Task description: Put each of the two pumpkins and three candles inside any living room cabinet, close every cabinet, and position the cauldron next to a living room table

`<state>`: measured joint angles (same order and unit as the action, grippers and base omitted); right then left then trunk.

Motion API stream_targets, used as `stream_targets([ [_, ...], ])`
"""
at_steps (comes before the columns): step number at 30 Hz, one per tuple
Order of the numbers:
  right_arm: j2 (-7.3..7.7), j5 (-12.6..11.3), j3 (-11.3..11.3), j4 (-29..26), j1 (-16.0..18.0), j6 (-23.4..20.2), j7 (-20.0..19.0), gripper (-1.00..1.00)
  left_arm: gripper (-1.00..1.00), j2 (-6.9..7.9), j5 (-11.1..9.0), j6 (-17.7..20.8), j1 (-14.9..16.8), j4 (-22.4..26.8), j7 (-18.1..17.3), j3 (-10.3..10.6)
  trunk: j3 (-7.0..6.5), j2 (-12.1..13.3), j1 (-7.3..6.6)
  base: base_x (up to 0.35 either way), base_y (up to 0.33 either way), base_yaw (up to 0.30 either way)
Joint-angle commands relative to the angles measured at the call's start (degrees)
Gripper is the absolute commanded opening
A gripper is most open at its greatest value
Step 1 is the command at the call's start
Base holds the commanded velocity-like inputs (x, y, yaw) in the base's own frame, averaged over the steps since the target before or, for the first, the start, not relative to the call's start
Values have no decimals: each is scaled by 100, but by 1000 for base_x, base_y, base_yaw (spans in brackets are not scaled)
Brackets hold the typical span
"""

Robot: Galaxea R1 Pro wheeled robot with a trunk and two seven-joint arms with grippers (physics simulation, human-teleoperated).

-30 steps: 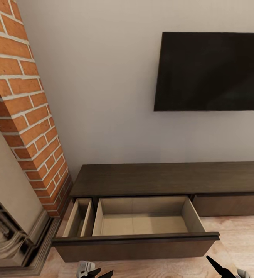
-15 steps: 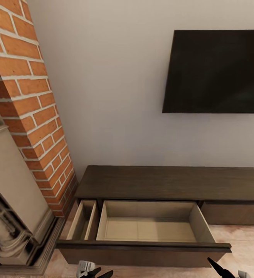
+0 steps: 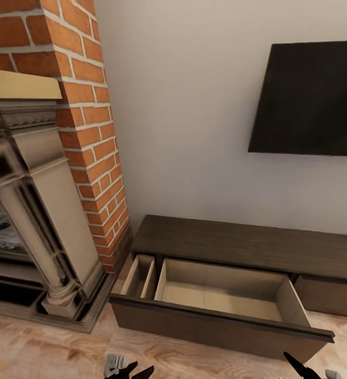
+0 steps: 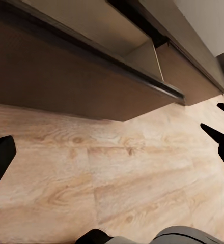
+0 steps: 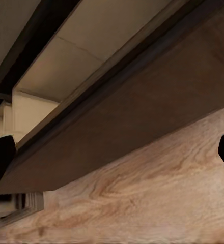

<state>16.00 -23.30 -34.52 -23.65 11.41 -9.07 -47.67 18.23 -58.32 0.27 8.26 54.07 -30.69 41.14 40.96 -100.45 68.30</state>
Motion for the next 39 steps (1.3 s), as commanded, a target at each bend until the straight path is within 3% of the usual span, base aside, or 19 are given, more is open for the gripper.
stream_targets([
  [1,-1,-43,-20,1,2,-60,-24,100,100,5,-56,4,9,-1,-8,26,5,-3,-4,-343,0,290],
  [12,-4,-20,-5,1,2,-60,80,100,100,5,-56,4,9,-1,1,26,5,-3,-4,-329,41,291],
  [19,-9,-8,13,-44,6,-60,186,100,100,5,-61,6,9,-1,1,26,5,-3,-4,-84,34,281],
  [39,-10,26,58,-69,10,-60,229,100,100,5,-65,3,9,-10,2,17,6,-3,-4,-38,1,74],
])
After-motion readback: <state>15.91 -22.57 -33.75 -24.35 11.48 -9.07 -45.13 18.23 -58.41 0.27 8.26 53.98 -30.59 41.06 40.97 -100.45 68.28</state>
